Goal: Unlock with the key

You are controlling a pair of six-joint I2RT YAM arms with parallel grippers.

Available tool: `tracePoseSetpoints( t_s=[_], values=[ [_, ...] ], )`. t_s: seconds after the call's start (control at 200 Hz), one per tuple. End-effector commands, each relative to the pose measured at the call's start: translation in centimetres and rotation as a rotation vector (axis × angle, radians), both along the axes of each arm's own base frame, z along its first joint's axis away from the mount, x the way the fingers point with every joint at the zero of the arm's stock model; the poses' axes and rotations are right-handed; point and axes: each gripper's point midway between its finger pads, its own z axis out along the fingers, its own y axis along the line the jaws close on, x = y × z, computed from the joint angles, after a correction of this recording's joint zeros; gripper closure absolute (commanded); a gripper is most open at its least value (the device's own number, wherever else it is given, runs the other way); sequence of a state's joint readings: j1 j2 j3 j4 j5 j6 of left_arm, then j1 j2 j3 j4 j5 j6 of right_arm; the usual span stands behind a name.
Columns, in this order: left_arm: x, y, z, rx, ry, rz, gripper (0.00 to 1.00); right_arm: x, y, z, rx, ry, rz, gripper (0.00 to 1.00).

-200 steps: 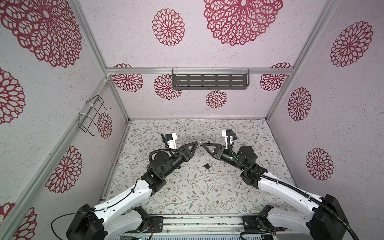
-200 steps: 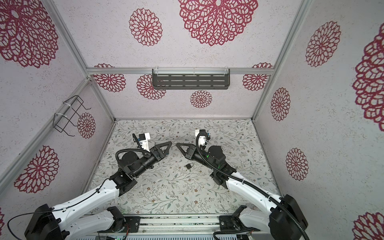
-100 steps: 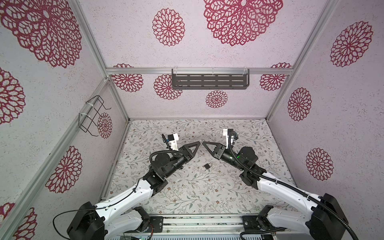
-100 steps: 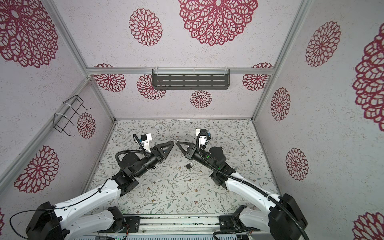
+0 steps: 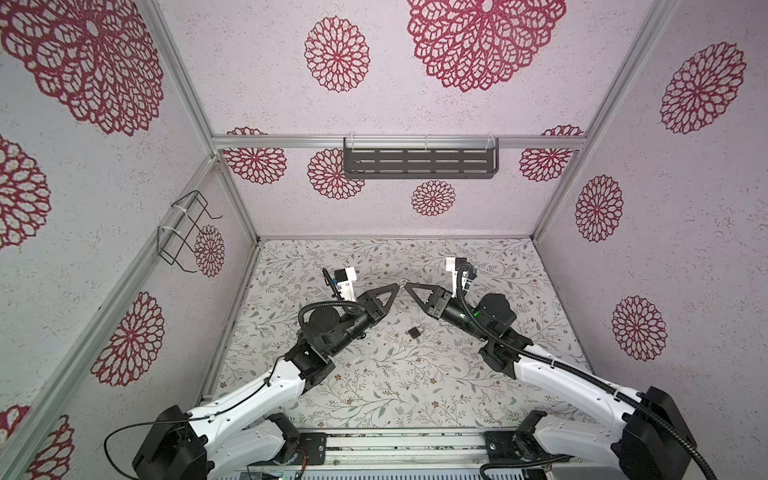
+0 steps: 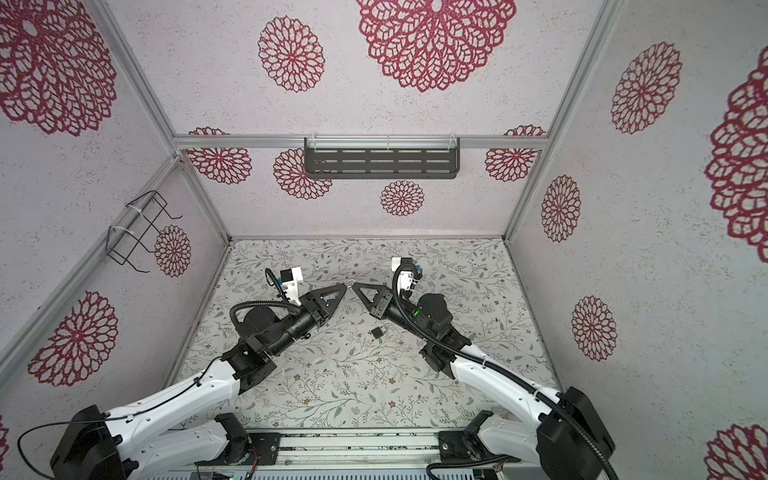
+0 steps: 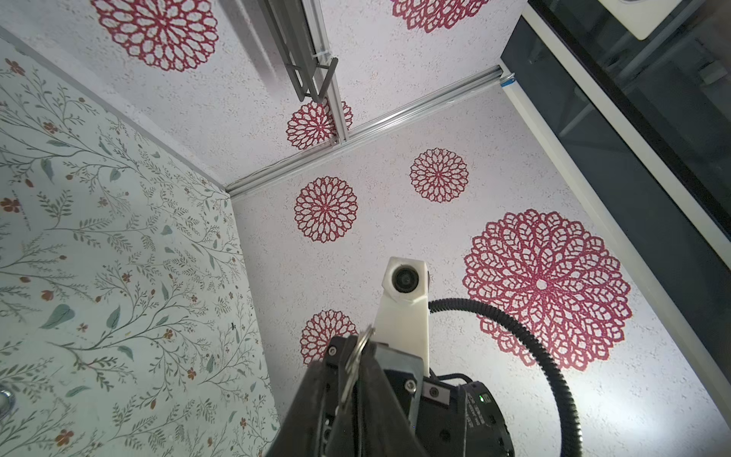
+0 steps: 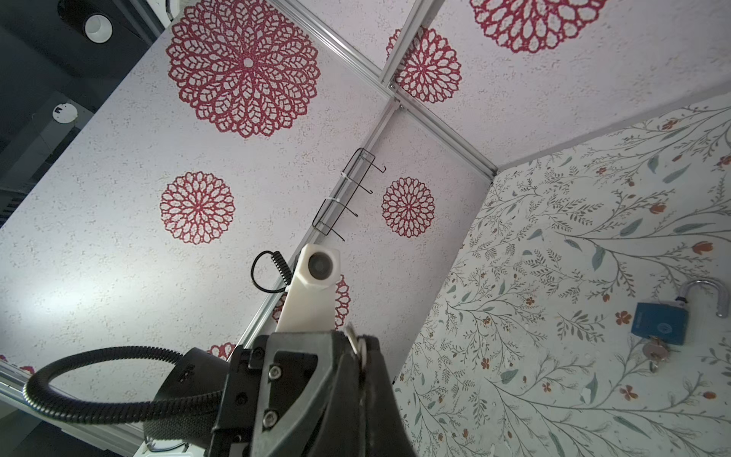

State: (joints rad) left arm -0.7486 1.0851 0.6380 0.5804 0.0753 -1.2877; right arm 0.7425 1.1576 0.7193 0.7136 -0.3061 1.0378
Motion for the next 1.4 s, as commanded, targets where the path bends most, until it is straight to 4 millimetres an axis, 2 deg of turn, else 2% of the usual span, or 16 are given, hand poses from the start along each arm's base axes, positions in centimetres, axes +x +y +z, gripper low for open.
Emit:
tracePoseSetpoints(
  t_s=[0.0,0.295,0.42,0.63,0.831,0.926,1.036,1.106,1.271,1.351,1.391],
  values=[
    [-0.3,-0.4,0.8,-0.008,-0.026,-0.017,0.80,0.0,-0.1,1.3,0.022,-0.063,-0.016,1.00],
    [0.0,-0.4,0.5,0.018,-0.027,-0.003,0.91,-0.1,-0.2,1.0,0.006,-0.065,-0.021,1.00],
    [0.2,-0.4,0.0,0.042,-0.021,0.003,0.99,-0.2,-0.4,1.1,-0.003,-0.080,-0.026,0.99],
    [0.7,0.0,-2.0,0.156,0.012,0.020,1.00,-0.2,-1.1,1.4,-0.040,-0.108,-0.060,0.76],
    [0.6,0.6,-4.2,0.452,0.020,0.005,1.00,0.4,-3.3,0.5,-0.124,-0.089,-0.130,0.60],
    [0.4,0.7,-4.6,0.557,-0.007,-0.017,1.00,0.5,-3.2,-0.5,-0.240,-0.087,-0.121,0.54],
    [0.1,0.5,-4.7,0.636,-0.068,-0.052,1.00,0.7,-3.3,-1.5,-0.327,-0.067,-0.116,0.48],
    [-0.4,0.1,-4.5,0.674,-0.130,-0.090,1.00,0.5,-3.3,-1.3,-0.345,-0.090,-0.088,0.45],
    [-1.0,-0.7,-4.4,0.777,-0.220,-0.213,1.00,-0.7,-2.6,-1.7,-0.413,-0.144,0.095,0.44],
    [-1.8,-1.7,-4.1,0.785,-0.257,-0.299,1.00,-0.9,-2.8,-1.8,-0.416,-0.172,0.104,0.44],
    [-2.0,-2.1,-3.8,0.766,-0.280,-0.315,1.00,-0.1,-3.3,-2.5,-0.438,-0.142,0.065,0.45]
  ],
)
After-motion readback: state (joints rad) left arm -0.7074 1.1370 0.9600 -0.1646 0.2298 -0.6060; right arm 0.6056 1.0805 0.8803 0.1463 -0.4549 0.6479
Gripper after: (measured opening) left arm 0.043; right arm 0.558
